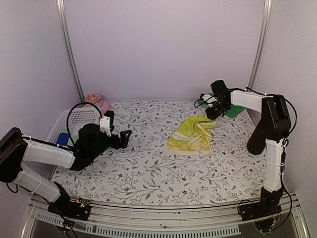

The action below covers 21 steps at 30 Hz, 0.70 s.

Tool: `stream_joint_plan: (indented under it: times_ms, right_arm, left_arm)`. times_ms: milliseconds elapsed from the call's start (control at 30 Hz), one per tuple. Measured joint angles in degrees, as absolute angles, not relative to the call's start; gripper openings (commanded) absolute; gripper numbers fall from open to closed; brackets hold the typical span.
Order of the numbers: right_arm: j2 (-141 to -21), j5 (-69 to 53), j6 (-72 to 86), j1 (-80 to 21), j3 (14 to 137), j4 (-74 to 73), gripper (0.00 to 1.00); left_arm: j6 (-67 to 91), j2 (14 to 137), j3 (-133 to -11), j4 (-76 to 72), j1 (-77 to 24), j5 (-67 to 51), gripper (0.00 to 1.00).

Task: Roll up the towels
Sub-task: Place the towel at the center of the board, then move the towel to the center of the board.

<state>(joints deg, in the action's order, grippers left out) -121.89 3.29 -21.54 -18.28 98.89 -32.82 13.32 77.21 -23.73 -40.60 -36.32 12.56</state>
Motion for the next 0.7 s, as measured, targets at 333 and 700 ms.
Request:
stream_joint_plan:
  times_ms: [333,700]
  right_arm:
    - [-114.0,15.3,-24.3,-18.4,97.8,-29.9,0.99]
    - [-106.5,14.5,-24.4,-15.3,97.2,-27.6,0.99]
  left_arm:
    - [1.5,92.8,-42.6,-34.6,-54.3,16.8,0.97]
    - [-2.5,127.8,-88.4,-13.6,-65.3,12.0,0.97]
